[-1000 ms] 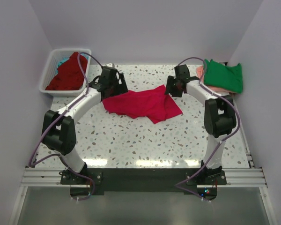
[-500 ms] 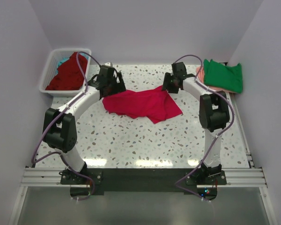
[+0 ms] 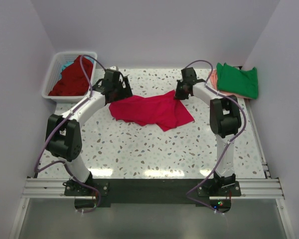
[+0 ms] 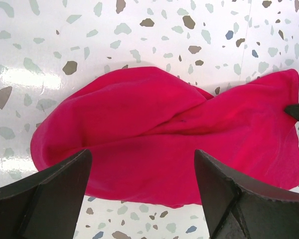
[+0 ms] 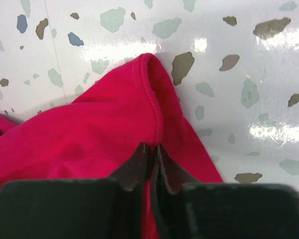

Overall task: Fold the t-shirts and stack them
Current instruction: Flatten the tshirt out

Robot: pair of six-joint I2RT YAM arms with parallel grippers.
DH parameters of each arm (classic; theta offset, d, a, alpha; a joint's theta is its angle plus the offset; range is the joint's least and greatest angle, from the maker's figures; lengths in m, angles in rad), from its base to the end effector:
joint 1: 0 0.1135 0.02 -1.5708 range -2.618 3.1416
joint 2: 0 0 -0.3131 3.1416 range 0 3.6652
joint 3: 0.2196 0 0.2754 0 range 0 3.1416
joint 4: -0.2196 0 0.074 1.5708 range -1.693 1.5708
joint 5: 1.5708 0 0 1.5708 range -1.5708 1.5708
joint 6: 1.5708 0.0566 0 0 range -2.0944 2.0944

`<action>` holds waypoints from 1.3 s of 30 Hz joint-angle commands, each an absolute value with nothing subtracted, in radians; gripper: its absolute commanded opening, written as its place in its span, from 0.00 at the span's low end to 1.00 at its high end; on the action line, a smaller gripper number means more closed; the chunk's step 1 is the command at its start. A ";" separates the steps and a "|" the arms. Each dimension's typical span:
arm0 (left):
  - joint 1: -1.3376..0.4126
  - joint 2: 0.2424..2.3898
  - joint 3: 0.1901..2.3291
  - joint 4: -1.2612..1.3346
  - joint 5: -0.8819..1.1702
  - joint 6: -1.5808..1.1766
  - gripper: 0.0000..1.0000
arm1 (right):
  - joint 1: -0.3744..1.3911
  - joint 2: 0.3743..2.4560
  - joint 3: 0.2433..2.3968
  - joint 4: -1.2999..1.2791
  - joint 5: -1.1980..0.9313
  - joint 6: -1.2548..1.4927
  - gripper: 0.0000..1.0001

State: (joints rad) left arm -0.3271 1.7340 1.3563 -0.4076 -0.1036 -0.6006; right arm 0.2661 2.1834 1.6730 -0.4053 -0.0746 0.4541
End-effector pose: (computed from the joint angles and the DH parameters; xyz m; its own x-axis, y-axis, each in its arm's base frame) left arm 0.4138 -0.1342 0.2870 -0.6938 -0.3582 -0.6247 -0.1719 0.9248 -0.3393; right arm 0.5231 0.1469 0.1873 -0.8218 0.2294 -0.5216 0.0606 0.9454 0.3204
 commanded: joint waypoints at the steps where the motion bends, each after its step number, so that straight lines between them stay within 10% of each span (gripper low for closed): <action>1: -0.314 1.730 1.396 -0.376 -0.098 -0.572 0.88 | 0.284 2.163 1.723 -0.419 -0.074 0.457 0.00; 27: -0.313 1.698 1.342 -0.351 -0.081 -0.522 0.87 | 0.302 1.816 1.778 -0.434 0.078 0.411 0.00; 39: -0.313 1.681 1.305 -0.337 -0.028 -0.502 0.86 | 0.285 2.094 2.113 -0.478 0.249 0.310 0.09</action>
State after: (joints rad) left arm -0.3210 1.7298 1.3205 -0.3801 -0.0677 -0.5301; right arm 0.2996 1.9244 1.8801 -0.4595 0.1757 0.3744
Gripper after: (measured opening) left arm 0.861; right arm 0.029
